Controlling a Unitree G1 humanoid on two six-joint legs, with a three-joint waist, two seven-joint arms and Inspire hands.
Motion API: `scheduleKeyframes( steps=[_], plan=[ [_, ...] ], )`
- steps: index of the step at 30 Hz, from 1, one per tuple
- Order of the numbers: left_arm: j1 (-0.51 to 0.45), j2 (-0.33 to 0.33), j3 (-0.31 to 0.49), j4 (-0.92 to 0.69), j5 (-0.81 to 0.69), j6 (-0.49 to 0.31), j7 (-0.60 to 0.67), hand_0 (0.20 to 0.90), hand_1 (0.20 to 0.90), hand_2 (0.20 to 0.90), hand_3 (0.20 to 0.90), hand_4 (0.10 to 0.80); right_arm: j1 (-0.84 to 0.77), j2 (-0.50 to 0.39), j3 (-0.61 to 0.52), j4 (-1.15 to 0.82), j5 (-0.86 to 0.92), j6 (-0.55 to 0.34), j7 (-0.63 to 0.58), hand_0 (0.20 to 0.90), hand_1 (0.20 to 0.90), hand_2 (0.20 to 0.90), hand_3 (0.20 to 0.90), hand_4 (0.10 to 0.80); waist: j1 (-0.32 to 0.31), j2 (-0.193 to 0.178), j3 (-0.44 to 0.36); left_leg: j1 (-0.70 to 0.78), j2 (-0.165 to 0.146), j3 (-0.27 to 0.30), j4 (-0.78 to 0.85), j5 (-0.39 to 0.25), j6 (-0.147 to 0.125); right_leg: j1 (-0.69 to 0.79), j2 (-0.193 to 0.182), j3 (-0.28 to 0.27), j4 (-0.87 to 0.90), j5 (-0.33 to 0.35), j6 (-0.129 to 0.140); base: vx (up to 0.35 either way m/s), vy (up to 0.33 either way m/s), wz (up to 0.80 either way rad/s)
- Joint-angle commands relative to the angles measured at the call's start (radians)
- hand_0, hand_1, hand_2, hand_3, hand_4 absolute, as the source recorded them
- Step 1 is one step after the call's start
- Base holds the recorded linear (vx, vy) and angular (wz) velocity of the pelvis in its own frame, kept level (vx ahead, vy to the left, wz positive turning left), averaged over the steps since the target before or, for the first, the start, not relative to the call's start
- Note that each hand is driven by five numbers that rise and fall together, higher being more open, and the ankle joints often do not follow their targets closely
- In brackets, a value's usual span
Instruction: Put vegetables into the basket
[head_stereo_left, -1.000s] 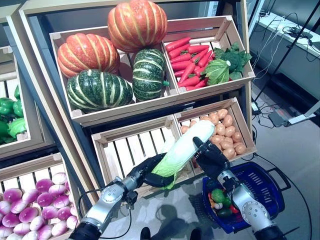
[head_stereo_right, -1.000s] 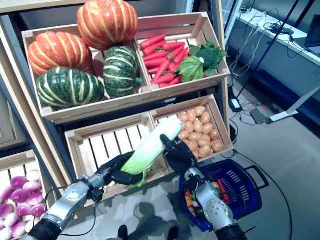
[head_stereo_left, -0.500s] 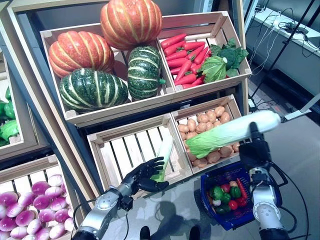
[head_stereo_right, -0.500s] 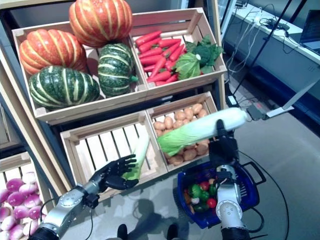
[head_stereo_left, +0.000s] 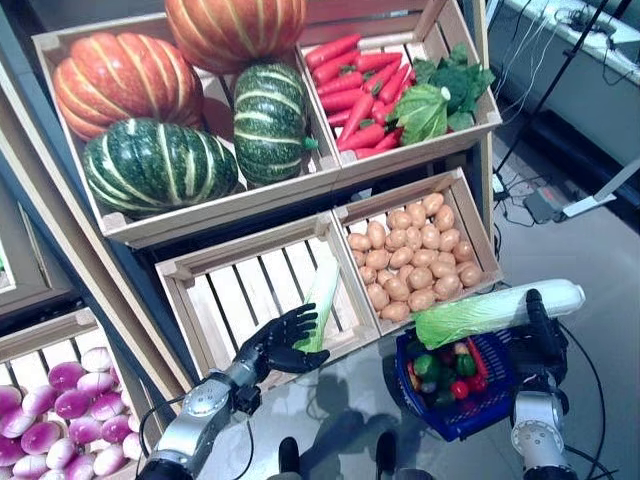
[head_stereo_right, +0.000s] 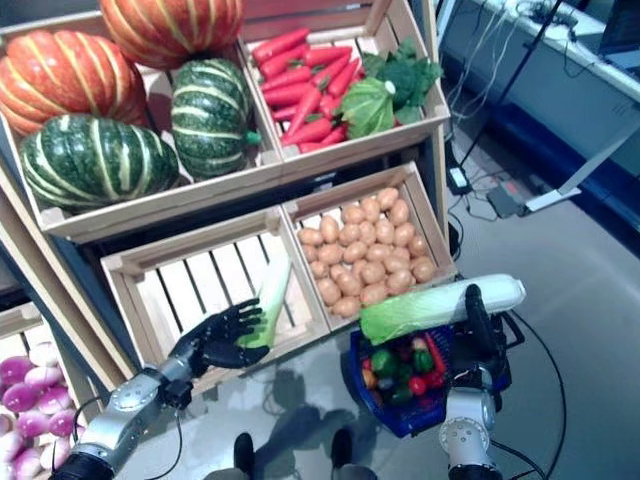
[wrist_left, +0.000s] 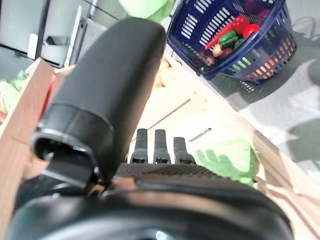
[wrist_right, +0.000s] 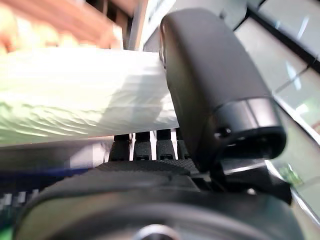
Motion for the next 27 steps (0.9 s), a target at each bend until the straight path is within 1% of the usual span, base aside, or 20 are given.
scheduleKeyframes(
  steps=[1,5,7,8,12,14,15,16,18,19,20,22,25,26,27],
  plan=[
    [-0.169,0.037,0.032,-0.110,-0.101,-0.137,0.018,0.900,0.900,0.900,0.900,0.800,-0.149,-0.094,-0.097,-0.065,-0.001,-0.175,-0.036,0.300,0.300,0.300,0.300,0.400,0.010,0.011,0.099,-0.057,0.013,-0.042,0.029,-0.025,-0.005,-0.019,-0.006,-0.027,0.094,-0.040,0.000,-0.187,-0.052,0.02],
    [-0.227,0.045,0.025,-0.142,-0.149,-0.188,0.047,0.900,0.900,0.900,0.900,0.800,-0.203,-0.113,-0.099,0.015,0.022,-0.220,-0.087,0.300,0.300,0.300,0.300,0.400,0.019,0.021,0.179,-0.180,-0.003,-0.062,0.168,-0.037,-0.014,-0.103,-0.003,-0.030,0.191,-0.062,-0.018,-0.190,-0.061,0.02],
    [-0.239,0.045,0.028,-0.150,-0.171,-0.198,0.044,0.900,0.900,0.900,0.900,0.800,-0.217,-0.118,-0.102,0.039,0.036,-0.221,-0.088,0.300,0.300,0.300,0.300,0.400,0.021,0.024,0.197,-0.222,-0.003,-0.074,0.216,-0.044,-0.017,-0.134,-0.004,-0.032,0.226,-0.070,-0.021,-0.110,-0.050,0.06],
    [-0.251,0.043,0.025,-0.160,-0.179,-0.199,0.043,0.900,0.900,0.900,0.900,0.800,-0.229,-0.121,-0.103,0.059,0.031,-0.227,-0.094,0.300,0.300,0.300,0.300,0.400,0.023,0.026,0.210,-0.250,-0.008,-0.078,0.246,-0.051,-0.017,-0.151,-0.004,-0.032,0.244,-0.077,-0.027,-0.087,-0.061,-0.01],
    [-0.298,0.038,0.004,-0.189,-0.183,-0.223,0.047,0.900,0.900,0.900,0.900,0.800,-0.294,-0.142,-0.094,0.137,0.090,-0.237,-0.099,0.300,0.300,0.300,0.300,0.400,0.033,0.038,0.261,-0.363,-0.020,-0.089,0.347,-0.069,-0.022,-0.234,-0.026,-0.049,0.312,-0.091,-0.034,-0.157,-0.046,-0.01],
    [-0.322,0.038,-0.008,-0.200,-0.179,-0.223,0.058,0.900,0.900,0.900,0.900,0.800,-0.324,-0.148,-0.088,0.151,0.084,-0.242,-0.110,0.300,0.300,0.300,0.300,0.400,0.034,0.041,0.277,-0.398,-0.023,-0.093,0.379,-0.077,-0.022,-0.264,-0.032,-0.051,0.336,-0.097,-0.038,-0.147,-0.029,-0.01],
    [-0.346,0.040,-0.018,-0.199,-0.186,-0.228,0.063,0.900,0.900,0.900,0.900,0.800,-0.351,-0.153,-0.077,0.162,0.081,-0.243,-0.117,0.300,0.300,0.300,0.300,0.400,0.034,0.044,0.290,-0.433,-0.024,-0.096,0.411,-0.084,-0.022,-0.295,-0.039,-0.054,0.362,-0.104,-0.040,-0.153,-0.021,0.01],
    [-0.359,0.036,-0.023,-0.197,-0.188,-0.233,0.063,0.900,0.900,0.900,0.900,0.800,-0.378,-0.159,-0.071,0.174,0.071,-0.243,-0.128,0.300,0.300,0.300,0.300,0.400,0.032,0.048,0.299,-0.450,-0.024,-0.092,0.426,-0.089,-0.014,-0.326,-0.044,-0.052,0.391,-0.107,-0.041,-0.134,-0.012,0.02],
    [-0.382,0.036,-0.034,-0.195,-0.201,-0.237,0.062,0.900,0.900,0.900,0.900,0.800,-0.413,-0.164,-0.055,0.190,0.062,-0.260,-0.138,0.300,0.300,0.300,0.300,0.400,0.034,0.052,0.310,-0.487,-0.028,-0.100,0.459,-0.101,-0.017,-0.360,-0.051,-0.046,0.427,-0.121,-0.040,-0.095,-0.035,0.00],
    [-0.399,0.041,-0.038,-0.194,-0.204,-0.234,0.052,0.900,0.900,0.900,0.900,0.800,-0.435,-0.172,-0.049,0.202,0.051,-0.265,-0.154,0.300,0.300,0.300,0.300,0.400,0.035,0.056,0.311,-0.525,-0.030,-0.103,0.472,-0.094,-0.019,-0.396,-0.058,-0.047,0.445,-0.117,-0.040,-0.093,-0.073,0.01],
    [-0.407,0.042,-0.041,-0.192,-0.193,-0.236,0.047,0.900,0.900,0.900,0.900,0.800,-0.449,-0.178,-0.045,0.212,0.050,-0.266,-0.160,0.300,0.300,0.300,0.300,0.400,0.036,0.059,0.311,-0.548,-0.030,-0.104,0.491,-0.105,-0.020,-0.417,-0.058,-0.045,0.466,-0.131,-0.041,-0.120,-0.081,0.03],
    [-0.425,0.058,-0.052,-0.201,-0.206,-0.236,0.059,0.900,0.900,0.900,0.900,0.800,-0.478,-0.203,-0.043,0.231,0.060,-0.271,-0.167,0.300,0.300,0.300,0.300,0.400,0.035,0.067,0.311,-0.603,-0.028,-0.110,0.521,-0.103,-0.024,-0.466,-0.061,-0.044,0.490,-0.133,-0.048,-0.075,-0.079,0.07],
    [-0.439,0.071,-0.040,-0.199,-0.238,-0.232,0.041,0.900,0.900,0.900,0.900,0.800,-0.525,-0.232,-0.061,0.285,0.074,-0.276,-0.162,0.300,0.300,0.300,0.300,0.400,0.045,0.077,0.311,-0.642,-0.025,-0.105,0.545,-0.119,-0.017,-0.520,-0.072,-0.050,0.539,-0.153,-0.048,-0.047,-0.099,-0.01],
    [-0.449,0.077,-0.039,-0.202,-0.248,-0.229,0.033,0.900,0.900,0.900,0.900,0.800,-0.551,-0.248,-0.063,0.313,0.075,-0.291,-0.163,0.300,0.300,0.300,0.300,0.400,0.050,0.082,0.311,-0.667,-0.029,-0.108,0.558,-0.121,-0.015,-0.549,-0.077,-0.049,0.559,-0.154,-0.047,-0.069,-0.118,-0.07],
    [-0.454,0.078,-0.038,-0.211,-0.246,-0.226,0.027,0.900,0.900,0.900,0.900,0.800,-0.573,-0.263,-0.065,0.325,0.060,-0.304,-0.189,0.300,0.300,0.300,0.300,0.400,0.053,0.086,0.311,-0.684,-0.034,-0.109,0.566,-0.123,-0.012,-0.575,-0.080,-0.047,0.575,-0.155,-0.047,-0.068,-0.103,-0.02]
  ],
)
